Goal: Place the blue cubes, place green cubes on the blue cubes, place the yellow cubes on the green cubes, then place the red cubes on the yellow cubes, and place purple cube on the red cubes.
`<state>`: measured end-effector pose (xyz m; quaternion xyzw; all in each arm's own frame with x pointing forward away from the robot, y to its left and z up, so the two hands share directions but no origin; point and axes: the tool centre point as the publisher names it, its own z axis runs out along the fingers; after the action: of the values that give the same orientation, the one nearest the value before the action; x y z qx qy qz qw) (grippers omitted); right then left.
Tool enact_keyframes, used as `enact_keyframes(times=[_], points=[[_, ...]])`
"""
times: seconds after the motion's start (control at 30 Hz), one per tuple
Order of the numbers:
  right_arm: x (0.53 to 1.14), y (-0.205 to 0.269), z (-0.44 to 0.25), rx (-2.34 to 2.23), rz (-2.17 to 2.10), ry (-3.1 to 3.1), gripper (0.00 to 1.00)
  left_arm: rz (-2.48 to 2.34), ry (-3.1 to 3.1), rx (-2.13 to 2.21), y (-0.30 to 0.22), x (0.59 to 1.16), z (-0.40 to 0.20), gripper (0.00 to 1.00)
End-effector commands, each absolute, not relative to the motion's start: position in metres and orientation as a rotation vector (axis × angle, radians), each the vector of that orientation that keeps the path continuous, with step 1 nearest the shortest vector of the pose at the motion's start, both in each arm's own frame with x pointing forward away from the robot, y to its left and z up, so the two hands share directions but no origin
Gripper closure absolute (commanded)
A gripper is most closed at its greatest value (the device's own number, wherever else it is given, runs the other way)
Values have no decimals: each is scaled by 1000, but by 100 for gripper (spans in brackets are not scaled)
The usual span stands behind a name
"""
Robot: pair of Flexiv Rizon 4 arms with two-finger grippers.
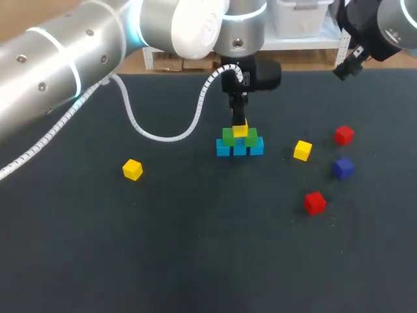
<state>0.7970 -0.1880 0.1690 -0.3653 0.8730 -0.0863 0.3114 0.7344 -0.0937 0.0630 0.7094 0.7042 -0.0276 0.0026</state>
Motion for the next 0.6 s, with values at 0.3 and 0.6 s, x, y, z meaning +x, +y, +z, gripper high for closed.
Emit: enact_keyframes(times=[0.3,0.6], points=[[796,-188,168,-959,-233,2300,0,-75,2213,2234,-94,736,65,0],[796,-188,168,-959,-233,2300,0,-84,2207,2243,-95,737,64,37]])
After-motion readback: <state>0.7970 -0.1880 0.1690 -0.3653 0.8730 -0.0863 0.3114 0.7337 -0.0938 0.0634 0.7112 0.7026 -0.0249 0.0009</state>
